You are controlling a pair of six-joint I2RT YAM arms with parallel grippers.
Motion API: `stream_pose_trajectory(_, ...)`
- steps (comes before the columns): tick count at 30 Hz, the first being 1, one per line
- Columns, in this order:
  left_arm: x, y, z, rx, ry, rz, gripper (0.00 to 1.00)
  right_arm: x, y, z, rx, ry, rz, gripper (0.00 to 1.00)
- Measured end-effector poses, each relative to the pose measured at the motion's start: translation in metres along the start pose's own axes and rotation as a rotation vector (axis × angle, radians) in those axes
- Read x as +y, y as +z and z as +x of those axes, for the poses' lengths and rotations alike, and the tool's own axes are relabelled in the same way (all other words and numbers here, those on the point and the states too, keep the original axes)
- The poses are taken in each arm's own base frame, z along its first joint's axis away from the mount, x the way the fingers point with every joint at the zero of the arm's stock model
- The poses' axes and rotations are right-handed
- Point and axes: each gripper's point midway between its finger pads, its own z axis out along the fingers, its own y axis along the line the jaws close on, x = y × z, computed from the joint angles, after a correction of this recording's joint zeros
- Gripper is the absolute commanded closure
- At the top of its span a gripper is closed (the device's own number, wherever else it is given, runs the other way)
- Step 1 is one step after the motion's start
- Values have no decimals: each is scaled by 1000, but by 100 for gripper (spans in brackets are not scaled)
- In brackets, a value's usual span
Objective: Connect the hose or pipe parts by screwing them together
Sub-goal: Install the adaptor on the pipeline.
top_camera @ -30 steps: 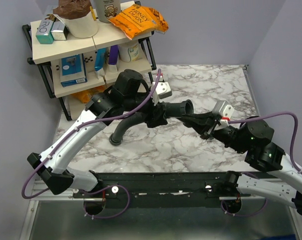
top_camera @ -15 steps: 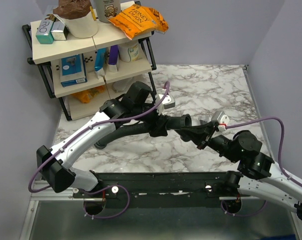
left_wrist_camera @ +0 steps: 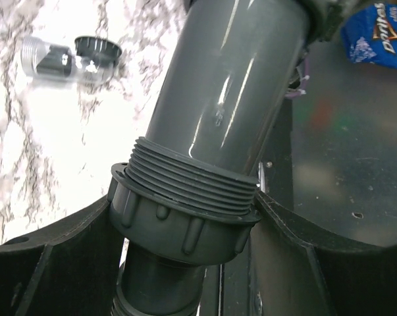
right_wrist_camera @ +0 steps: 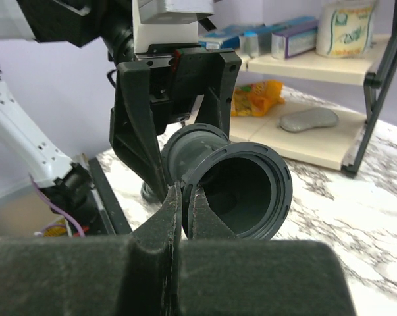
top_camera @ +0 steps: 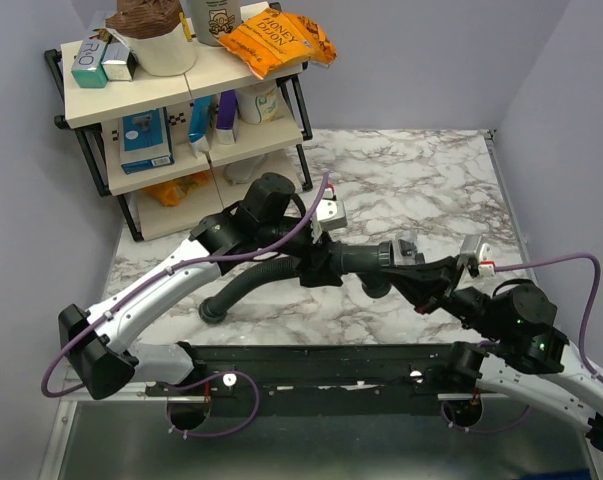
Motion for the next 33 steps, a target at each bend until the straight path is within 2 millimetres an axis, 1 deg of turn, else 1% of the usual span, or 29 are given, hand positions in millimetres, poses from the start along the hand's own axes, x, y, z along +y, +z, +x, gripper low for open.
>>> stream_pose_trajectory(2, -6, -4, -5, -19, 25, 14, 100, 4, -2, -5, -12, 6, -20, 99)
stream_pose_trajectory(7, -11, -5, -11, -44, 51, 28, 100, 10, -5, -12, -13, 3, -48, 99)
stream_pose_trajectory(19, -10, -1, -10, -60, 31, 37, 100, 10, -6, -9, 3, 0, -49, 99)
stream_pose_trajectory(27, -8, -4, -9, -63, 26, 17, 100, 10, -2, -7, -6, 25, -44, 99)
stream_pose_trajectory(33, 4, -5, -9, -59, 69, -47, 100, 9, 8, -8, 39, 44, -25, 99)
